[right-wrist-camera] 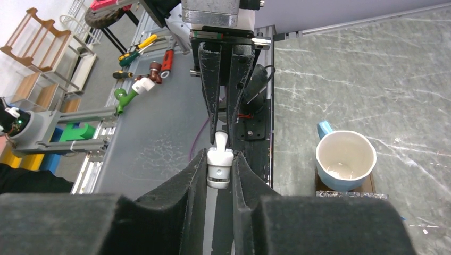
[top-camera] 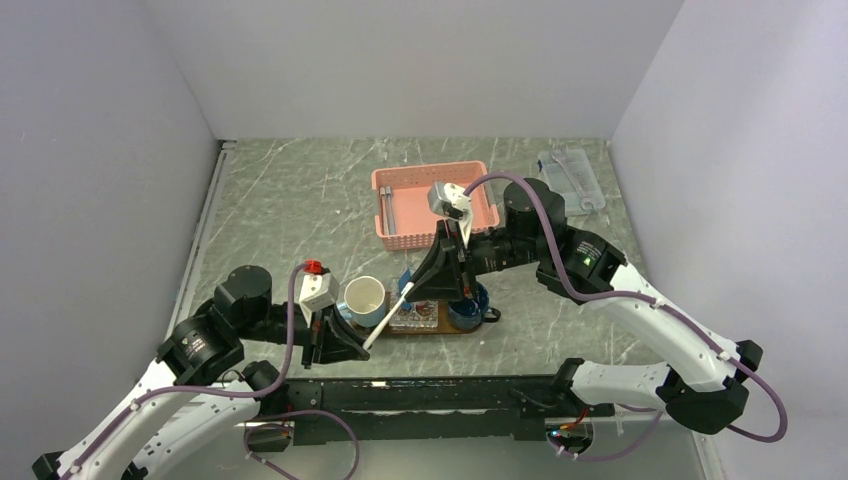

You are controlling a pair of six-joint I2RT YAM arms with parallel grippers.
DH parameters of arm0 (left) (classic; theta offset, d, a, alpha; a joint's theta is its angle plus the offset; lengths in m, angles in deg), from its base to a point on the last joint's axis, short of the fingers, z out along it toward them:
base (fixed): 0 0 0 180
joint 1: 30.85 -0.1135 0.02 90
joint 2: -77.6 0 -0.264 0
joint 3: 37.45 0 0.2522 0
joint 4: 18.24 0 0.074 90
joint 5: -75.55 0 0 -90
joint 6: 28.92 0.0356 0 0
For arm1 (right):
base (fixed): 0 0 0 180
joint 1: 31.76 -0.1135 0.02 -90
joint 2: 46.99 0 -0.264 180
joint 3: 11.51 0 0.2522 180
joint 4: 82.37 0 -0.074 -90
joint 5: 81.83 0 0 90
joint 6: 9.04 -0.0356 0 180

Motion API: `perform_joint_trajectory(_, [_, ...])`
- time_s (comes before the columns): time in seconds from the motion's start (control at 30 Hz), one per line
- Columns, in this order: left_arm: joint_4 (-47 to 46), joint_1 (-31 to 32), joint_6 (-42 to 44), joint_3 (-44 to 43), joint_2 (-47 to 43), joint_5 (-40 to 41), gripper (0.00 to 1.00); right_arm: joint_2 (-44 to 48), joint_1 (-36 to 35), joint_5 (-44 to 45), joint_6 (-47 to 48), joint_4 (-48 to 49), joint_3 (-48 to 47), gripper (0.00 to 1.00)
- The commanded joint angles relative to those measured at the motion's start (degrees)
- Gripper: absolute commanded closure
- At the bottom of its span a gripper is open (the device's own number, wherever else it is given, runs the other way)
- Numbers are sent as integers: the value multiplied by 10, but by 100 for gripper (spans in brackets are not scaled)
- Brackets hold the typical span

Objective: Prepare toiletry sets of a toothbrush and toothpaste on the tray

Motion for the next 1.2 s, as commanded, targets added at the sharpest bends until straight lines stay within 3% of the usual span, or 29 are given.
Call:
perform_joint_trajectory(0.0, [-20, 2, 12, -10, 5, -12, 100, -2, 1, -15, 5, 19, -15, 91])
perform_joint_trajectory(0.07, [-19, 2, 13, -10, 7, -5, 98, -3, 0, -12, 8, 16, -14, 100])
perform_joint_trajectory(0.23, [-17, 2, 16, -7, 0, 33, 47, 8, 0, 0, 9, 16, -4, 100])
perform_joint_trajectory(0.3, [-23, 2, 13, -6, -7, 50, 32, 10, 0, 6, 5, 13, -3, 100])
perform_joint_trajectory(0.4, [-38, 2, 8, -4, -22, 94, 21, 12, -1, 35, 6, -8, -8, 100])
perform_joint_trajectory(0.6, [-41, 1, 9, -7, -41, 180, 8, 34, -4, 118, 19, -69, -10, 100])
perform_joint_trajectory(0.87, [-51, 1, 7, 14, -53, 287, 1, 60, -18, 259, 23, -159, -30, 100])
perform_joint_trajectory(1.17, [-34, 1, 3, 21, -70, 382, 1, 55, -70, 429, 8, -213, -37, 100])
